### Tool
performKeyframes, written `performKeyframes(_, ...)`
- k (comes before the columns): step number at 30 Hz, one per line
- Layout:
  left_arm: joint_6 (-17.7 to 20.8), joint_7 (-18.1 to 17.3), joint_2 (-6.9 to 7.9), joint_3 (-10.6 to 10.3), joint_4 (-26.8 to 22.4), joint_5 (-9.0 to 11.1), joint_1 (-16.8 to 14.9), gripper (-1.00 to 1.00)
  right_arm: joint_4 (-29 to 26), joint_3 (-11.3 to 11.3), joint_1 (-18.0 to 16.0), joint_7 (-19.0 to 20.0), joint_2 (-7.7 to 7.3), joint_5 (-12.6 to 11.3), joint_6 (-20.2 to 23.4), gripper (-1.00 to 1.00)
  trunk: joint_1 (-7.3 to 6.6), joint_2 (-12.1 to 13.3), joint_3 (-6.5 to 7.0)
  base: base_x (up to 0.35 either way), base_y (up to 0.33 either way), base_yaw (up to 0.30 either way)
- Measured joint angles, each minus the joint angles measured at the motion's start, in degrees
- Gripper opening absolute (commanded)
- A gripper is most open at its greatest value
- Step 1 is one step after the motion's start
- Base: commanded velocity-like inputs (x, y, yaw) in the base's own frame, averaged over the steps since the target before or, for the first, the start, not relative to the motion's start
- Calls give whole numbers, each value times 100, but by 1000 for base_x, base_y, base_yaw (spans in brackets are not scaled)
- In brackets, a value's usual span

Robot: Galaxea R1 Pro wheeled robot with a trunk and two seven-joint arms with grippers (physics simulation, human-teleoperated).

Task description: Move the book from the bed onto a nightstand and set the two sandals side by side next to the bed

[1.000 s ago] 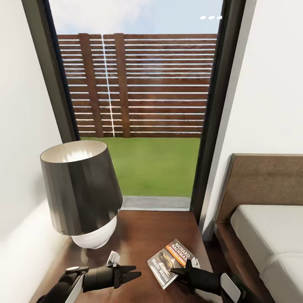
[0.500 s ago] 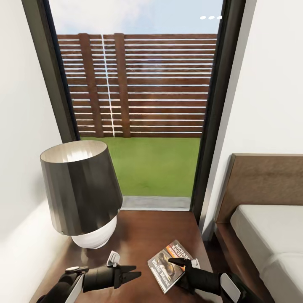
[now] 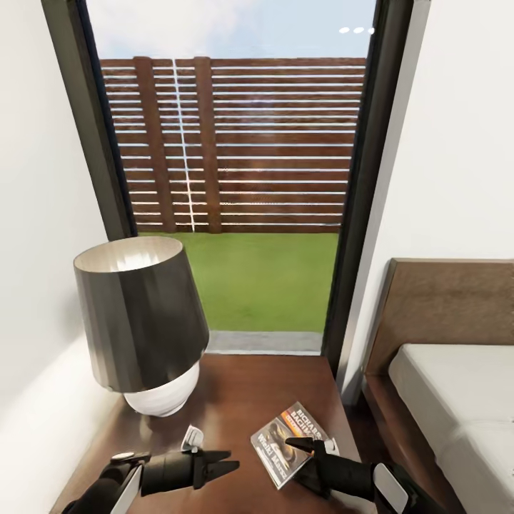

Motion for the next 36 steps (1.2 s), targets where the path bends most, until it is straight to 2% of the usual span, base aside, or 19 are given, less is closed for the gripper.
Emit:
performKeyframes(14, -2, 2, 0, 7, 149, -6, 2, 100, 4, 0, 0, 2, 0, -1, 0, 100, -1, 0, 0, -13, 0, 0)
performKeyframes(25, -9, 18, 0, 3, 150, -7, 1, 100, 2, 0, 0, 1, 0, -2, -8, 100, -1, 0, 0, -96, 0, 0)
performKeyframes(30, -5, 252, -9, 1, 150, -4, 1, 100, 3, 0, 0, 0, 0, -1, -7, 100, -1, 0, 0, -2, 0, 0)
performKeyframes(36, -1, 332, -71, 0, 150, -7, 1, 100, 3, 2, 0, -2, 0, 11, -12, 100, -133, 239, 107, 0, 0, 0)
